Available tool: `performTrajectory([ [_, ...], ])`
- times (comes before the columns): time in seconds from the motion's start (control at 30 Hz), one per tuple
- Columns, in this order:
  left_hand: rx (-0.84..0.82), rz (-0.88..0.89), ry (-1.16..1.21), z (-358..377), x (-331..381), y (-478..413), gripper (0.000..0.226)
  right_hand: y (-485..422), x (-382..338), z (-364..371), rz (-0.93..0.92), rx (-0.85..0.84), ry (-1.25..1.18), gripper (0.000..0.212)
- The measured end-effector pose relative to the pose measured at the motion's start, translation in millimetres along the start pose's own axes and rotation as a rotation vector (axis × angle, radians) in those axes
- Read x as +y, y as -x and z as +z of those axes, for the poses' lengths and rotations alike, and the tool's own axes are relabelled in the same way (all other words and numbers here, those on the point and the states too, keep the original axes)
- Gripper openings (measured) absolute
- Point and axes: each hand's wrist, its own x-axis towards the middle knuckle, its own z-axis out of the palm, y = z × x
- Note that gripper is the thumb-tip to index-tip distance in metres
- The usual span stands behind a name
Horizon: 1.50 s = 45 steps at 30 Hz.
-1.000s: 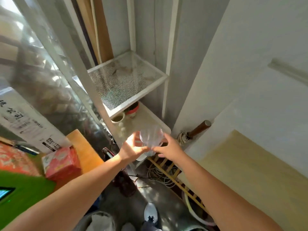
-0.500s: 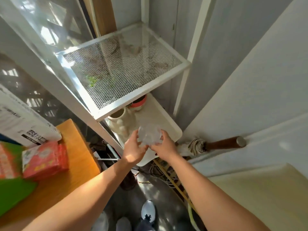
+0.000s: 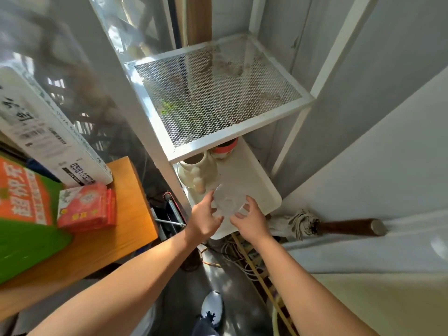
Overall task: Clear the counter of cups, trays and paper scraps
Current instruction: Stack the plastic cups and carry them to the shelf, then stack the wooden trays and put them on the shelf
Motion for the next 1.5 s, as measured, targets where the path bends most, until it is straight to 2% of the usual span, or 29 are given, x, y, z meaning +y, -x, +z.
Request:
performTrajectory([
  [0.13, -0.009, 0.032, 0.030, -9.9, 9.4, 20.7, 0.069, 21.5, -18.4, 4.0, 0.009, 0.092, 0.104, 0.070],
  [0.2, -0.031, 0.011, -0.048, -16.5, 14.5, 33.4, 0.064, 38.9, -31.7, 8.3, -0.021, 0.189, 0.183, 0.059],
  [0.27, -0.043, -0.045, -0.145, -27.4, 21.0, 50.8, 0.059, 59.6, -43.3, 14.0, -0.049, 0.285, 0.246, 0.056],
  [0.33, -0.052, -0.065, -0.181, -45.1, 26.1, 74.5, 0.047, 84.4, -52.1, 22.5, -0.067, 0.303, 0.341, 0.051],
  [0.5, 0.020, 0.005, -0.285, -112.8, 13.7, 166.3, 0.021, 163.4, -67.2, 80.4, -0.190, 0.056, 0.657, 0.027],
  [0.6, 0.075, -0.001, -0.389, -161.7, -22.8, 239.0, 0.015, 217.1, -74.8, 150.1, -0.280, -0.072, 0.835, 0.027],
  [0.7, 0.161, -0.088, -0.438, -215.1, -72.8, 315.7, 0.020, 271.2, -74.9, 234.7, -0.385, -0.167, 0.931, 0.024],
  [0.87, 0.290, -0.314, -0.387, -302.8, -161.5, 452.3, 0.028, 361.3, -66.6, 380.7, -0.546, -0.384, 1.056, 0.016],
  [0.97, 0.400, -0.397, -0.367, -344.6, -204.6, 529.3, 0.020, 413.3, -63.2, 452.7, -0.632, -0.491, 1.111, 0.014],
  [1.2, 0.636, -0.562, -0.282, -417.1, -256.8, 640.0, 0.012, 497.6, -79.9, 564.2, -0.837, -0.618, 1.156, 0.012],
  [1.5, 0.763, -0.579, -0.201, -492.2, -289.7, 673.1, 0.011, 514.5, -107.5, 661.4, -0.912, -0.654, 1.159, 0.014],
])
